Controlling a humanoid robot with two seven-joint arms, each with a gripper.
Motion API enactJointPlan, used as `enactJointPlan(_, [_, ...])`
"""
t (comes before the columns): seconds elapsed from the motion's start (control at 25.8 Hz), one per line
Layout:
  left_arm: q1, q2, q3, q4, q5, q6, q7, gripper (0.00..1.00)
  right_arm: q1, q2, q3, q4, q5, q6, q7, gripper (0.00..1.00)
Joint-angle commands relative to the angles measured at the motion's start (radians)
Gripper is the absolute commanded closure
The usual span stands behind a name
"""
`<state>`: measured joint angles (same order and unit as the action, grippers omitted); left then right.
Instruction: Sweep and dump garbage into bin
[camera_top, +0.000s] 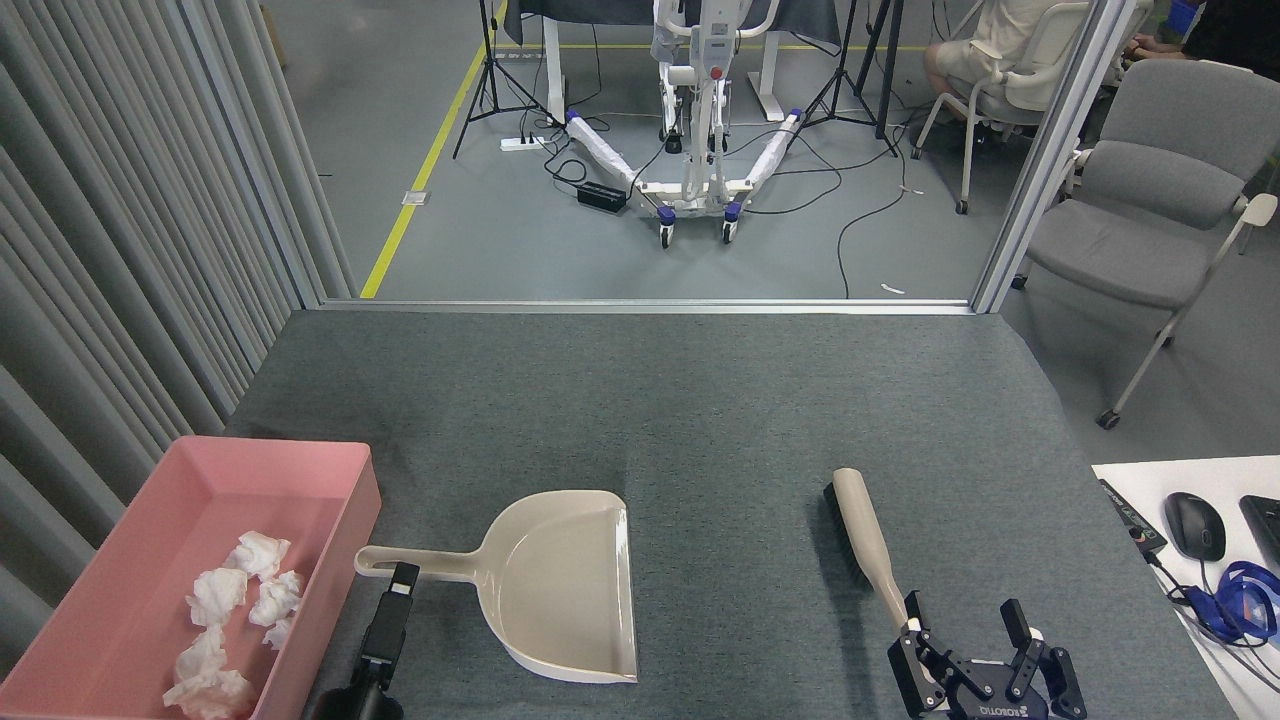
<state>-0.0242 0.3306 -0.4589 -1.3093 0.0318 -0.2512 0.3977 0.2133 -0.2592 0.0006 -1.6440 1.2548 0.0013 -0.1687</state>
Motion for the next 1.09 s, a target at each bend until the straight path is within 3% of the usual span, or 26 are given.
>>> enactJointPlan(0.0, [0.058, 0.056, 0.000, -0.114, -0.012, 0.007, 0.020, 0.01, 0.000, 0.000, -0.002, 0.001, 0.000, 0.000, 0.000, 0.02])
enactJointPlan(0.12, [0.066, 0.116, 0.002, -0.214, -0.145, 0.027, 0.030, 0.01, 0.000, 0.000, 0.001, 0.001, 0.002, 0.000, 0.000, 0.02])
enactJointPlan(0.31, [0.056, 0.123, 0.012, -0.298, -0.751, 0.285, 0.027, 0.01, 0.000, 0.000, 0.001, 0.001, 0.002, 0.000, 0.000, 0.02])
enactJointPlan(0.43, [0.063, 0.160, 0.058, -0.294, -0.934, 0.230, 0.026, 0.01, 0.000, 0.000, -0.002, 0.001, 0.002, 0.000, 0.000, 0.02])
enactJointPlan(0.66, [0.086, 0.206, 0.167, -0.291, -1.001, 0.170, 0.026, 0.01, 0.000, 0.005, -0.002, 0.001, 0.023, 0.006, 0.000, 0.02])
enactJointPlan(0.78, [0.107, 0.223, 0.279, -0.289, -1.004, 0.059, -0.028, 0.01, 0.000, 0.005, 0.001, 0.001, 0.023, 0.006, 0.000, 0.02])
enactJointPlan(0.93, [0.112, 0.183, 0.390, -0.291, -1.007, -0.011, -0.188, 0.01, 0.000, 0.005, 0.001, 0.001, 0.025, 0.005, 0.000, 0.02])
enactJointPlan(1.05, [0.116, 0.125, 0.402, -0.289, -1.007, -0.016, -0.189, 0.01, 0.000, 0.005, 0.001, 0.001, 0.025, 0.005, 0.000, 0.02])
